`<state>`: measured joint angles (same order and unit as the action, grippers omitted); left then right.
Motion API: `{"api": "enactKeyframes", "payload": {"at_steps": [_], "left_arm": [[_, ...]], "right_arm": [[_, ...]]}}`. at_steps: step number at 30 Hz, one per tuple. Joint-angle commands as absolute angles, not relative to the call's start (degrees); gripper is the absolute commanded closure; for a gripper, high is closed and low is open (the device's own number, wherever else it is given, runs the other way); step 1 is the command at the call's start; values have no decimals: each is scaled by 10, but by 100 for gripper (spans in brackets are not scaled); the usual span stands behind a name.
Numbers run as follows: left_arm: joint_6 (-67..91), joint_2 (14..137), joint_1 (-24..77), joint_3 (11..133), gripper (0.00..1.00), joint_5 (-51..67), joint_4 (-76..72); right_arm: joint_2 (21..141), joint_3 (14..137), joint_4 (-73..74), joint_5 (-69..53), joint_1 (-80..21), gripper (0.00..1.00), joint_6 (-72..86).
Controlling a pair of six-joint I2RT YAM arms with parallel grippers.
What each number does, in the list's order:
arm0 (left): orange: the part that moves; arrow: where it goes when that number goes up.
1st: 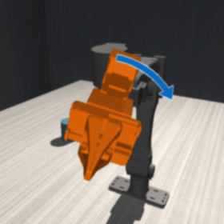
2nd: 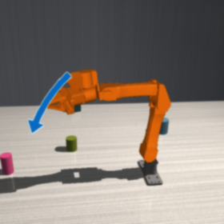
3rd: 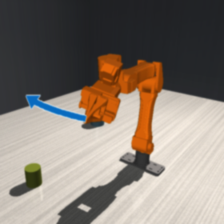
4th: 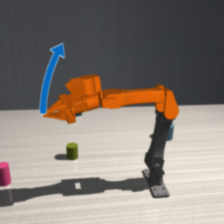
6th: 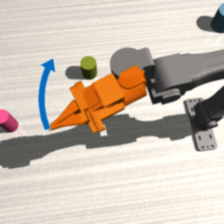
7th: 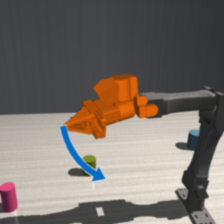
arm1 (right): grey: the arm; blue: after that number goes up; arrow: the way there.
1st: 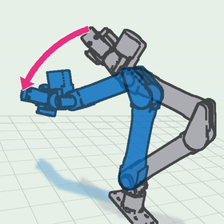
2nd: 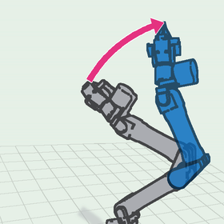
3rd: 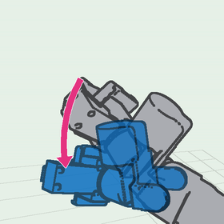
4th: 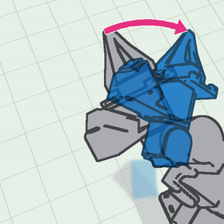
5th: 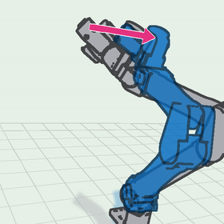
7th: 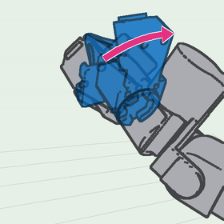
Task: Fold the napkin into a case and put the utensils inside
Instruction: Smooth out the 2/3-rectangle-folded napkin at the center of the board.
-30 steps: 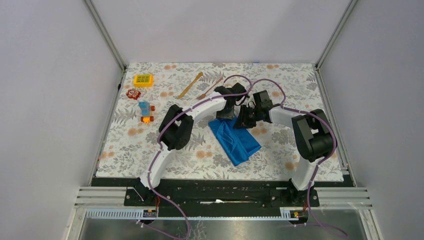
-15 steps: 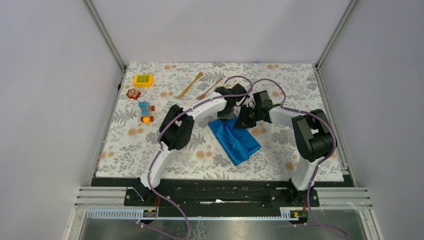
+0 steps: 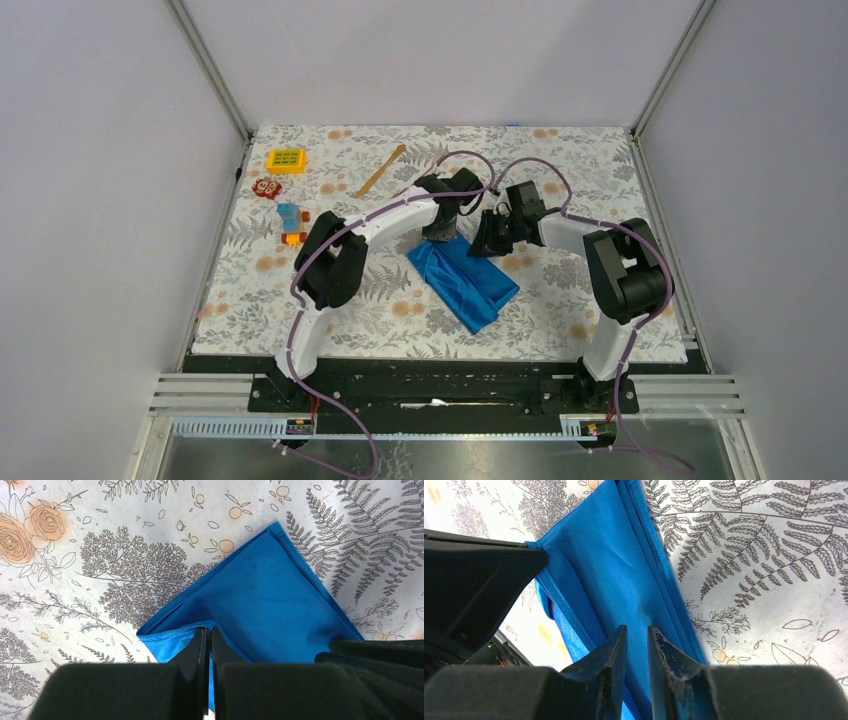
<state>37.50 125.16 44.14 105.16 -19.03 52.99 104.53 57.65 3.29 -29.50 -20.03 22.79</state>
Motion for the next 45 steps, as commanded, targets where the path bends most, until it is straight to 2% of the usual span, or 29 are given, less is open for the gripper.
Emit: {"api": "enactKeyframes", "payload": {"at_steps": [1,9,15,25,37,42,45], "left_arm": [[365,1217,442,1033,100,-192,515],[362,1233,443,1006,100,-167,525],[374,1185,443,983,100,-197,525],[373,1187,443,972,100,-151,548],[380,1187,440,941,100,-201,554],[379,1201,440,952,100,-182,546],[380,1207,440,963,92,-186,546]], "right_arm": [[1048,578,21,-287,-200,72,221],[1059,584,26,-281,-200,73,219],[1063,585,26,-278,-200,73,220],[1066,587,37,-257,-200,81,226],[1069,589,38,-257,-201,82,226],[1068,590,39,-258,-201,82,226],[1068,591,39,-259,-201,82,224]]}}
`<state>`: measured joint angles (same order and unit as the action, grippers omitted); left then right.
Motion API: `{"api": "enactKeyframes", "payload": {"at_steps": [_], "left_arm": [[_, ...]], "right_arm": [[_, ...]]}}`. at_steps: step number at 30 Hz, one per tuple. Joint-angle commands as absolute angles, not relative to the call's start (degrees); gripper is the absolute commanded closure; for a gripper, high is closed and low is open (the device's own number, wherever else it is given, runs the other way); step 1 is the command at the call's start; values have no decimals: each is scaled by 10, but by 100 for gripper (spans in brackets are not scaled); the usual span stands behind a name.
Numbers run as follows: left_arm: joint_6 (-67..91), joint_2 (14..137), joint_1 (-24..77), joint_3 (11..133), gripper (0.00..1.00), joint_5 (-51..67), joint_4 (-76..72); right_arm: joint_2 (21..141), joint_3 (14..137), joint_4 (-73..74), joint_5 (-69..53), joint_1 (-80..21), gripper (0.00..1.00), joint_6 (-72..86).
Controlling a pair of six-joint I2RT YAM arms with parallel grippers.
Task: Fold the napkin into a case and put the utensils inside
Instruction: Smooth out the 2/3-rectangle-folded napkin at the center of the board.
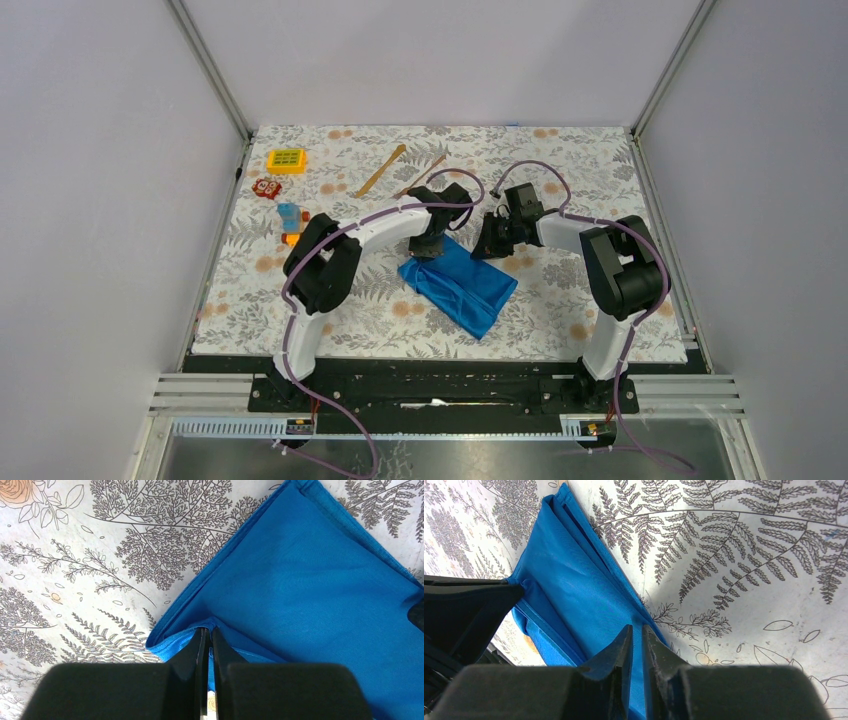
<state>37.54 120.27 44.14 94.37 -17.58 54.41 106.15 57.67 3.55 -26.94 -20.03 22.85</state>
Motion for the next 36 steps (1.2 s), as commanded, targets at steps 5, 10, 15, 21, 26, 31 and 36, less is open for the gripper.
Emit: {"api": "enactKeyframes", "payload": {"at_steps": [5,10,15,21,26,31,36], "left_arm": [[380,1200,440,987,75,-189,545],[383,1159,440,987,57,-197,545],[384,1100,435,953,46,-181,539],[378,1059,423,890,42,-119,500],[365,1065,421,876,37,-99,474],[360,1069,417,889,33,-100,451],[366,1038,402,827,44,-39,386]], "right_arm": [[1067,593,40,-260,-202,82,225],[1067,598,45,-259,-203,82,223],[1068,604,52,-256,-206,82,220],[1068,607,55,-254,-207,82,218],[1069,610,59,-253,-210,80,215],[1065,611,63,-250,-212,79,212],[1066,610,65,-247,-213,77,211]]}}
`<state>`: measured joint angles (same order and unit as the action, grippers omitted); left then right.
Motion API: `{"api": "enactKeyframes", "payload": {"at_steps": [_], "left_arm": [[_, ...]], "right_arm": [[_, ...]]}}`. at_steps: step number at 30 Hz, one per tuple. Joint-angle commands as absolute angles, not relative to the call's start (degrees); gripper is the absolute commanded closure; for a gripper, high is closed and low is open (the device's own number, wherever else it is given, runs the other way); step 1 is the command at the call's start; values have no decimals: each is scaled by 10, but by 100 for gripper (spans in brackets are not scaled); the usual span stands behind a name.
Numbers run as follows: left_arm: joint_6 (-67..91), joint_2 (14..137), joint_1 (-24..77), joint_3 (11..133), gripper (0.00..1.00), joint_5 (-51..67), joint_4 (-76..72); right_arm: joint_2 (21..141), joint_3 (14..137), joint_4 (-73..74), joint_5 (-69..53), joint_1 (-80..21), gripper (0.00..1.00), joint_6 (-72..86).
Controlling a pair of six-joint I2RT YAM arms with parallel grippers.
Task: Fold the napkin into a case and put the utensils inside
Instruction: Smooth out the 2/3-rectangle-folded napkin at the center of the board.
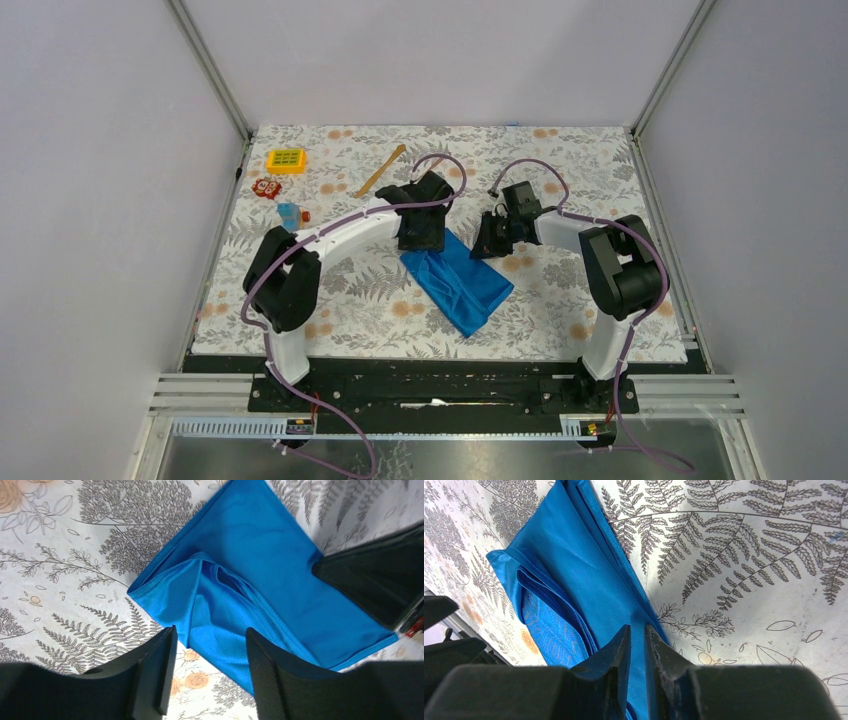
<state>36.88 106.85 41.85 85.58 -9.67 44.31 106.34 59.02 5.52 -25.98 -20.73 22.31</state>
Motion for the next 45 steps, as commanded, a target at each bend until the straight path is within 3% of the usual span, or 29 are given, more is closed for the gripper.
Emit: {"api": "enactKeyframes", "payload": {"at_steps": [1,3,9,19,30,39,42,45], "left_arm": [[369,1043,394,823,52,-12,376],[373,1050,387,818,63,22,350],[396,1085,384,820,74,49,270],[396,1149,365,821,84,40,265],[374,1127,344,789,86,-10,281],[367,1127,345,775,87,75,247],[361,1117,346,775,84,52,263],[352,1101,346,782,75,29,277]], "right_arm": [[1066,610,64,-248,-213,77,210],[1067,609,64,-247,-214,77,211],[1068,609,62,-248,-214,78,211],[1067,609,63,-246,-214,78,211],[1069,607,62,-247,-214,78,212],[1038,631,93,-244,-216,76,209],[1021,639,107,-239,-216,72,212],[993,651,126,-232,-221,66,211]]}}
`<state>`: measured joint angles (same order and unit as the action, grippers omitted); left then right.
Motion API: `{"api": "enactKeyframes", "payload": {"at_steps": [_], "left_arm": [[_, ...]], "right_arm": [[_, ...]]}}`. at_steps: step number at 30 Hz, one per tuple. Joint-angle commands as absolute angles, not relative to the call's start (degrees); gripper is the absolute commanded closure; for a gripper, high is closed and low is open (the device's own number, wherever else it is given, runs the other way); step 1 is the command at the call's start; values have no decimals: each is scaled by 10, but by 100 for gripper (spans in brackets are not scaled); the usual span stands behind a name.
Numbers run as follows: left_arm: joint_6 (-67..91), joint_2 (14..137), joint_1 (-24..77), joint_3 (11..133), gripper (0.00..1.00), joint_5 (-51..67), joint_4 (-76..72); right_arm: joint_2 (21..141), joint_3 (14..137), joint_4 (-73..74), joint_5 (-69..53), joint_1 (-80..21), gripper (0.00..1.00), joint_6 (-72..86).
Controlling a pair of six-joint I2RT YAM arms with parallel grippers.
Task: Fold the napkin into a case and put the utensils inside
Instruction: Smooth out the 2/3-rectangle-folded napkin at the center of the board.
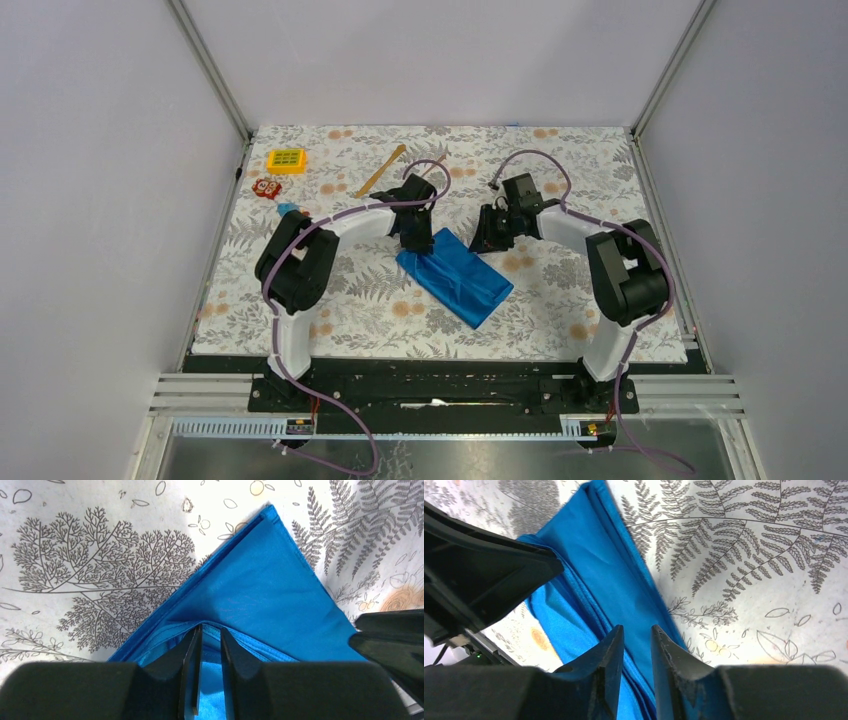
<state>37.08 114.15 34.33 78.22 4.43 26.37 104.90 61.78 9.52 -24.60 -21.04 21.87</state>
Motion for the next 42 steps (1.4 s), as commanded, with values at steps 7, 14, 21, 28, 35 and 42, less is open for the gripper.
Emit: {"api": "enactKeyframes", "payload": {"at_steps": [7,14,21,28,35,42], "left_arm": [[349,1089,347,812,60,88,277],[353,1092,352,823,54,111,276],[359,1065,359,804,47,127,272],[362,1029,358,769,45,124,269],[371,999,331,716,54,150,237],[384,1002,290,667,75,210,175]], "right_arm": [[959,632,144,-263,-242,61,217],[960,552,80,-317,-243,53,251],[965,507,57,-326,-243,52,255],[964,470,34,-341,-249,62,267],[938,470,57,-318,-253,63,258],[890,514,128,-259,-274,53,235]]}}
